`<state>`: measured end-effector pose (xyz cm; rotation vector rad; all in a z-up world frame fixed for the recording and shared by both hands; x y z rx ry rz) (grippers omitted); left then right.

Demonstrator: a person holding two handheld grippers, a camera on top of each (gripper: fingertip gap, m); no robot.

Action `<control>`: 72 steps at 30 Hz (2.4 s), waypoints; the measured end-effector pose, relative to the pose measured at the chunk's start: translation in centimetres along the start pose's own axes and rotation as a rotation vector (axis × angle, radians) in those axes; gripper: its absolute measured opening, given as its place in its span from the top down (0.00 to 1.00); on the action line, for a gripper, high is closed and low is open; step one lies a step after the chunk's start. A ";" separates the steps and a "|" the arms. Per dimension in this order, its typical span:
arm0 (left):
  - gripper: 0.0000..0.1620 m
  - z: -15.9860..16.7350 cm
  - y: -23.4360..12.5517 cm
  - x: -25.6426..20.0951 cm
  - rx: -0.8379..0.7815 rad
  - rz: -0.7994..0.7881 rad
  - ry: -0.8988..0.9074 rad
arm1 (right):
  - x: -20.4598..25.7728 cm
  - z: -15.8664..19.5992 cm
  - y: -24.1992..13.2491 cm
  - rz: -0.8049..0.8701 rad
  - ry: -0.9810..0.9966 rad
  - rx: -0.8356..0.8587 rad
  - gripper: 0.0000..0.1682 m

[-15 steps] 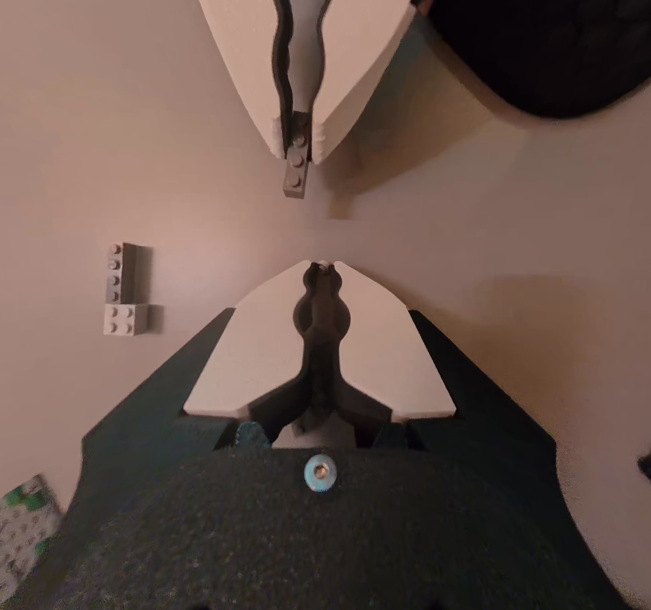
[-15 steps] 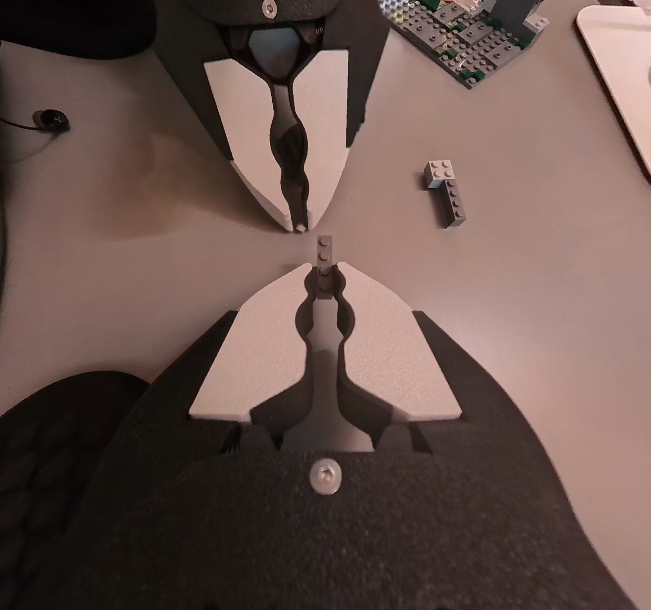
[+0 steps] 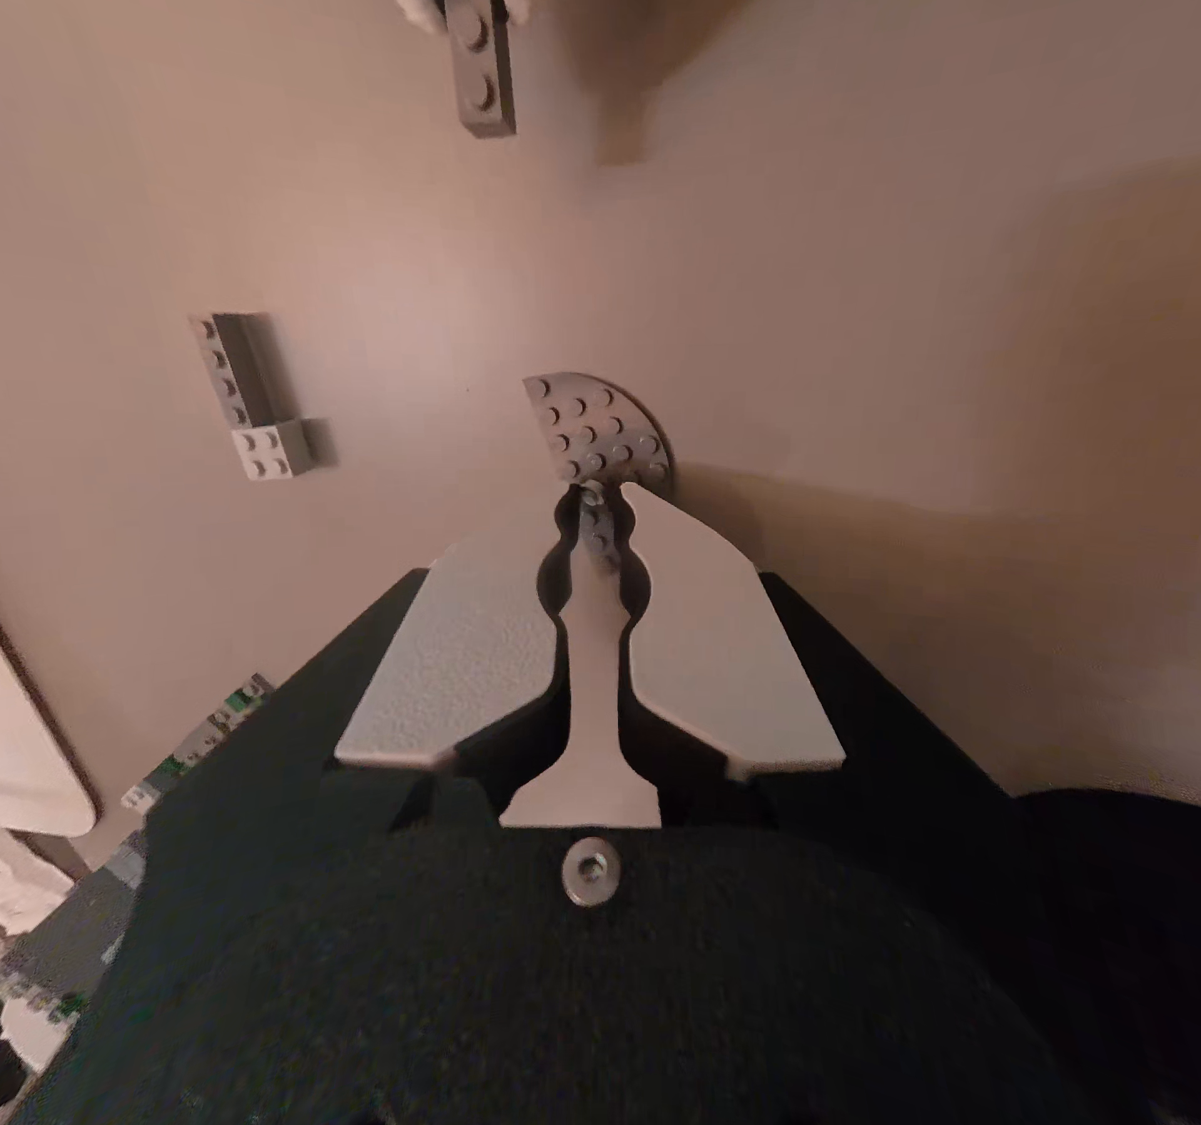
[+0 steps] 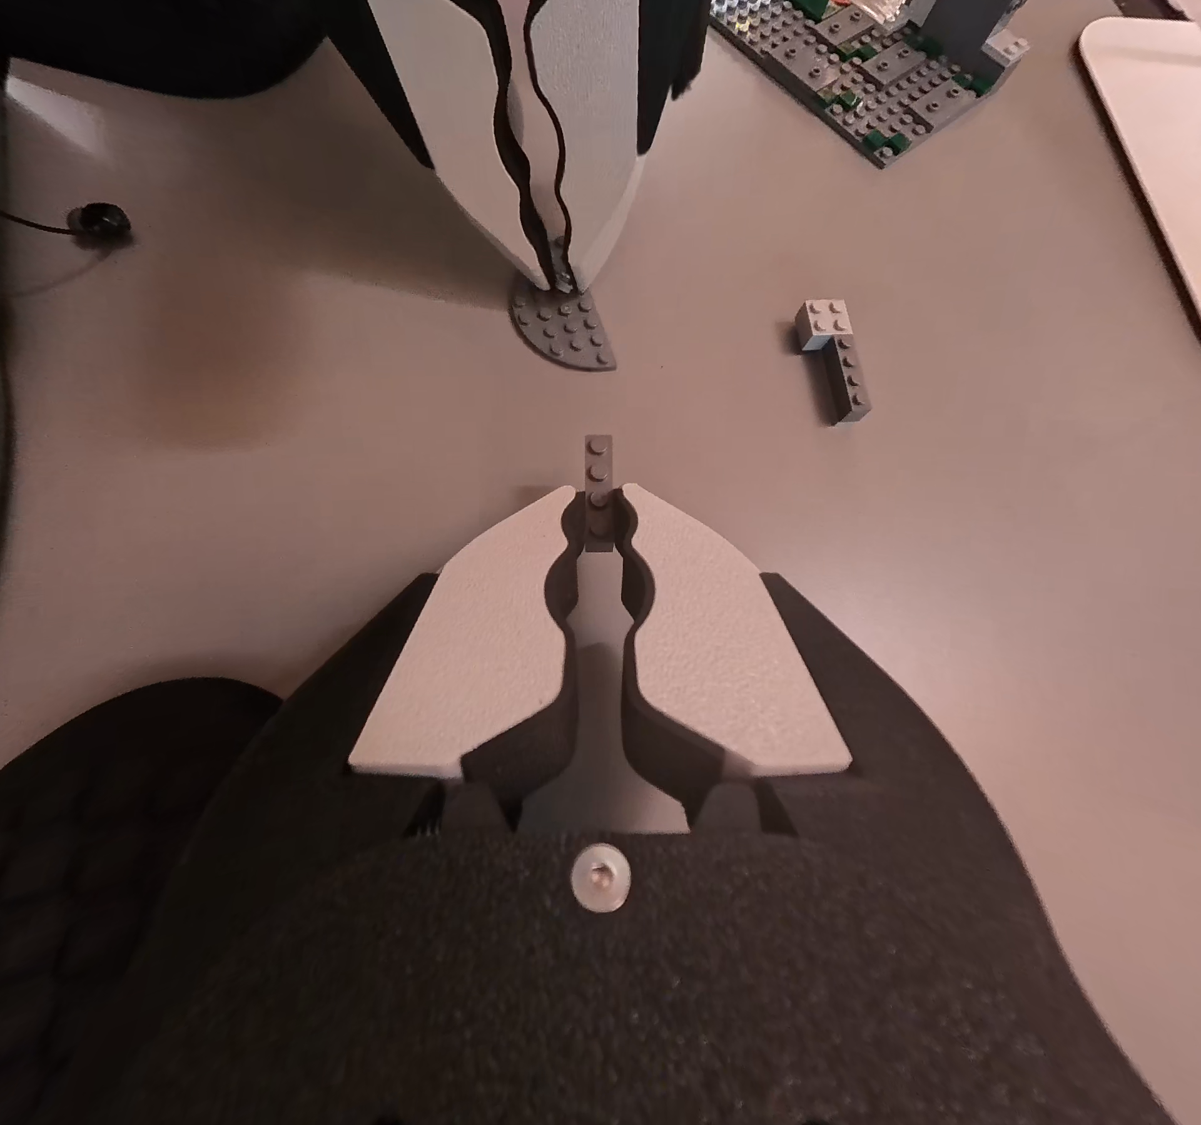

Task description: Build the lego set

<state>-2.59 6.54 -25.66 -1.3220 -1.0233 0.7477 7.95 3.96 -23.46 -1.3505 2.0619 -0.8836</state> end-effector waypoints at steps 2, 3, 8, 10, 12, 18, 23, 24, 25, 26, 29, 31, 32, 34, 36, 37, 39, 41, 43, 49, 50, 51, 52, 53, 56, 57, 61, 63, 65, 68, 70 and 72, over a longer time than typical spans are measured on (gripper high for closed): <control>0.91 -0.5 -0.3 -0.2 -0.041 0.021 -0.012 | 0.0 0.1 0.0 0.001 0.002 -0.002 0.95; 0.91 -0.7 -0.6 -0.1 -0.070 0.025 -0.023 | 0.0 0.1 -0.1 0.001 0.003 -0.003 0.96; 0.90 -0.1 -1.8 0.3 -0.157 0.017 -0.101 | 0.1 0.1 -0.1 -0.001 -0.001 -0.004 0.95; 0.91 0.5 -1.7 0.5 -0.165 0.012 -0.132 | 0.1 0.1 0.0 -0.002 -0.003 -0.004 0.95; 0.93 0.5 -1.4 0.5 -0.213 0.023 -0.165 | 0.1 0.0 0.0 -0.004 -0.004 -0.003 0.95; 0.93 0.3 -0.2 0.3 -0.331 0.130 -0.291 | 0.2 0.0 0.0 -0.005 -0.002 -0.005 0.95; 0.95 0.1 0.1 0.3 -0.373 0.154 -0.321 | 0.2 0.1 0.1 -0.011 0.001 -0.004 0.95; 0.96 0.1 0.1 0.3 -0.375 0.151 -0.318 | 0.2 0.1 0.1 -0.011 0.001 -0.003 0.95; 0.96 0.0 0.2 0.3 -0.379 0.154 -0.316 | 0.2 0.1 0.1 -0.012 0.001 -0.003 0.95; 0.96 0.0 0.2 0.3 -0.380 0.156 -0.314 | 0.2 0.1 0.2 -0.013 0.001 -0.004 0.95; 0.97 -0.2 0.3 0.2 -0.390 0.151 -0.307 | 0.2 0.2 0.2 -0.014 0.003 -0.003 0.95; 0.97 -0.3 0.3 0.2 -0.390 0.150 -0.299 | 0.2 0.2 0.2 -0.016 0.004 -0.003 0.95; 0.97 -0.4 0.2 0.2 -0.391 0.142 -0.295 | 0.2 0.2 0.2 -0.016 0.004 -0.002 0.95; 0.98 -0.7 -0.1 0.0 -0.394 0.138 -0.279 | 0.2 0.2 0.2 -0.019 0.004 -0.004 0.95; 0.98 -1.4 -0.6 -0.5 -0.394 0.139 -0.251 | 0.4 0.1 0.2 -0.028 0.000 -0.010 0.96; 0.98 -1.9 -0.8 -0.8 -0.394 0.148 -0.235 | 0.5 0.0 0.2 -0.037 -0.006 -0.016 0.96; 0.98 -3.1 -0.9 -1.6 -0.388 0.166 -0.203 | 1.1 -0.3 0.2 -0.062 -0.022 -0.031 0.96; 0.98 -4.1 -0.8 -2.3 -0.372 0.189 -0.166 | 1.7 -0.5 0.3 -0.088 -0.040 -0.037 0.95; 0.98 -4.8 -0.4 -2.7 -0.343 0.210 -0.141 | 2.3 -0.6 0.5 -0.111 -0.061 -0.026 0.95; 0.97 -5.9 0.3 -2.9 -0.312 0.229 -0.116 | 3.8 -0.2 1.1 -0.164 -0.093 0.048 0.95; 0.97 -5.9 0.3 -2.9 -0.313 0.229 -0.118 | 3.9 -0.1 1.2 -0.168 -0.094 0.056 0.95; 0.96 -5.8 0.3 -2.9 -0.317 0.230 -0.120 | 3.9 0.0 1.2 -0.171 -0.093 0.062 0.95; 0.95 -5.8 0.3 -2.9 -0.320 0.232 -0.123 | 3.9 0.0 1.3 -0.172 -0.091 0.067 0.95; 0.94 -5.7 0.3 -3.0 -0.324 0.232 -0.129 | 3.9 0.1 1.3 -0.173 -0.090 0.073 0.95; 0.94 -5.5 0.4 -3.1 -0.348 0.226 -0.149 | 3.9 0.3 1.5 -0.176 -0.089 0.087 0.95; 0.94 -5.5 0.4 -3.1 -0.359 0.222 -0.158 | 3.9 0.3 1.6 -0.176 -0.089 0.092 0.95; 0.93 -5.6 0.5 -2.9 -0.391 0.207 -0.184 | 3.8 0.5 1.7 -0.174 -0.084 0.103 0.95; 0.93 -5.7 0.5 -2.7 -0.400 0.194 -0.187 | 3.8 0.5 1.7 -0.172 -0.080 0.104 0.95; 0.93 -5.8 0.5 -2.7 -0.410 0.194 -0.186 | 3.7 0.6 1.7 -0.169 -0.076 0.104 0.95; 0.94 -6.0 0.6 -2.7 -0.423 0.183 -0.183 | 3.7 0.6 1.7 -0.169 -0.074 0.103 0.95; 0.95 -6.2 0.6 -2.7 -0.435 0.182 -0.181 | 3.7 0.6 1.7 -0.170 -0.073 0.104 0.95; 0.95 -6.3 0.6 -2.7 -0.442 0.178 -0.182 | 3.7 0.6 1.7 -0.172 -0.072 0.105 0.95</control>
Point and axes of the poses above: each gripper's, where its closed fingertips meet, y out along the fingers, z out of its underside, x = y × z across the jaws, the point moved 2 cm from there along -y, back along the fingers, and after that the axes turned 9 degrees about x, right-handed, at the moved point
